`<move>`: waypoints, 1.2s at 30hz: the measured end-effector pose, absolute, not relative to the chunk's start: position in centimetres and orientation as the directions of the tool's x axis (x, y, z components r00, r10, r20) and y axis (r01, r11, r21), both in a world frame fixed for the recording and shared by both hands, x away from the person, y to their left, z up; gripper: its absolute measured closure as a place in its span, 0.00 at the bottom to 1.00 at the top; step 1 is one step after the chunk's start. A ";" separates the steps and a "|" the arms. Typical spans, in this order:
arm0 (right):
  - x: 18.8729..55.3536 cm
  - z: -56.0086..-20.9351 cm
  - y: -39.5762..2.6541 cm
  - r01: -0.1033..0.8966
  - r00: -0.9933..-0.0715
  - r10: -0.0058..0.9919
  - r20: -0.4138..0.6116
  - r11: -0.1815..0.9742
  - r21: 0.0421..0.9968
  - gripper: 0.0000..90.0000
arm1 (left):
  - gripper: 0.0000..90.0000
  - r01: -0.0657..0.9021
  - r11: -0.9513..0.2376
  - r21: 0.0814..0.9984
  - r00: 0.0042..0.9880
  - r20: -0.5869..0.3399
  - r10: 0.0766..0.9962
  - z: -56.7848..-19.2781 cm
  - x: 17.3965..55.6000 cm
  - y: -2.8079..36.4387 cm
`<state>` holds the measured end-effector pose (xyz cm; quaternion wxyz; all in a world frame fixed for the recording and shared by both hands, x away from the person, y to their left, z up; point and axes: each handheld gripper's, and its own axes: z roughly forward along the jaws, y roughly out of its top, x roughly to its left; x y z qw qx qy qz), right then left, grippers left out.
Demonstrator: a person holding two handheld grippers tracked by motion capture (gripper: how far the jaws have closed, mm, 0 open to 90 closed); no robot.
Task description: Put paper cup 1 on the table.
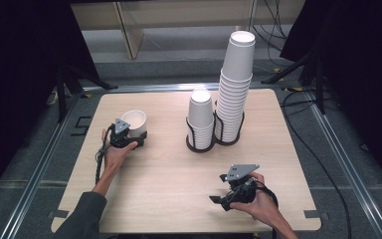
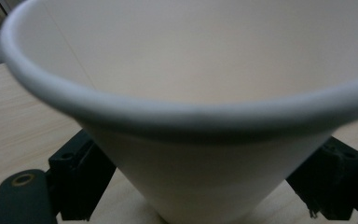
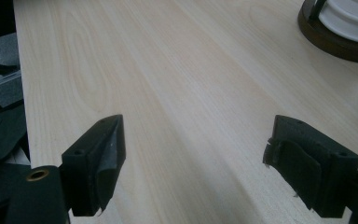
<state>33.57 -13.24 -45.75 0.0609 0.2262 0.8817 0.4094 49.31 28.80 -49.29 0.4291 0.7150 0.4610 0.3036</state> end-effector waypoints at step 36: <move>33.4 -45.6 -13.4 0.375 -0.879 0.467 0.099 0.547 0.749 0.22 | 0.16 0.376 -0.183 0.908 0.461 -0.012 0.887 -46.0 40.9 29.4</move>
